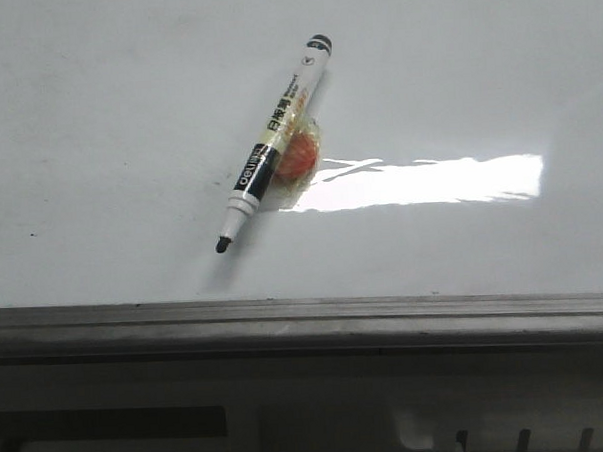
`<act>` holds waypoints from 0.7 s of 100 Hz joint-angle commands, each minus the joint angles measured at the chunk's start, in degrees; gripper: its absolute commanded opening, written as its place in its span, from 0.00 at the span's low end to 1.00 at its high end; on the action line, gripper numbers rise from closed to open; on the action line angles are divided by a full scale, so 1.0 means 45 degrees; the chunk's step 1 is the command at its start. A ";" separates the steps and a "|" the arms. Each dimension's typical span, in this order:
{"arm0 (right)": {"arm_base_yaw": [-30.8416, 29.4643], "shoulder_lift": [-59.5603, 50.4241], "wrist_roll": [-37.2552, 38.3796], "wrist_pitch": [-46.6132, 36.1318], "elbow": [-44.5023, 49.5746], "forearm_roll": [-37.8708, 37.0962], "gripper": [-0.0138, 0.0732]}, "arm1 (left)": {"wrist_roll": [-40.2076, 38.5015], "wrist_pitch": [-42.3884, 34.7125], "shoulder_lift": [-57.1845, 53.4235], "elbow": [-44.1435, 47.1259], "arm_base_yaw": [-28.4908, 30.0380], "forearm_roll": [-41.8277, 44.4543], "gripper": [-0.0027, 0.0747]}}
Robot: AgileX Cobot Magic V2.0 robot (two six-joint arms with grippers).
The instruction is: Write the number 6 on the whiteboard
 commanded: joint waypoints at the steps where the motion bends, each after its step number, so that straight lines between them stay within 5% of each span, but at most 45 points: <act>1: 0.0005 -0.0207 -0.0010 -0.0868 0.0329 -0.0363 0.10 | -0.0114 -0.0837 -0.0392 0.0573 0.0041 -0.0312 0.01; 11: 0.0005 -0.0207 0.0080 -0.3063 0.0359 0.0296 0.10 | -0.0114 -0.1111 -0.0392 0.0573 0.0041 -0.3131 0.01; 24: 0.0005 -0.0207 0.0203 -0.6823 0.0359 0.4449 0.10 | -0.0114 -0.1211 -0.0392 0.0573 0.0041 -0.8316 0.01; 38: 0.0005 -0.0207 0.0203 -0.9185 0.0359 0.5309 0.10 | -0.0114 -0.1338 -0.0392 0.0573 0.0041 -1.0247 0.01; 50: 0.0005 -0.0207 0.0449 -0.9500 0.0359 0.5309 0.10 | -0.0114 -0.1338 -0.0392 0.0573 0.0041 -1.0196 0.01; 70: 0.0033 -0.0207 0.0943 -0.7464 -0.0003 0.6588 0.10 | 0.0132 -0.0583 -0.0392 0.0219 0.0041 -1.0772 0.01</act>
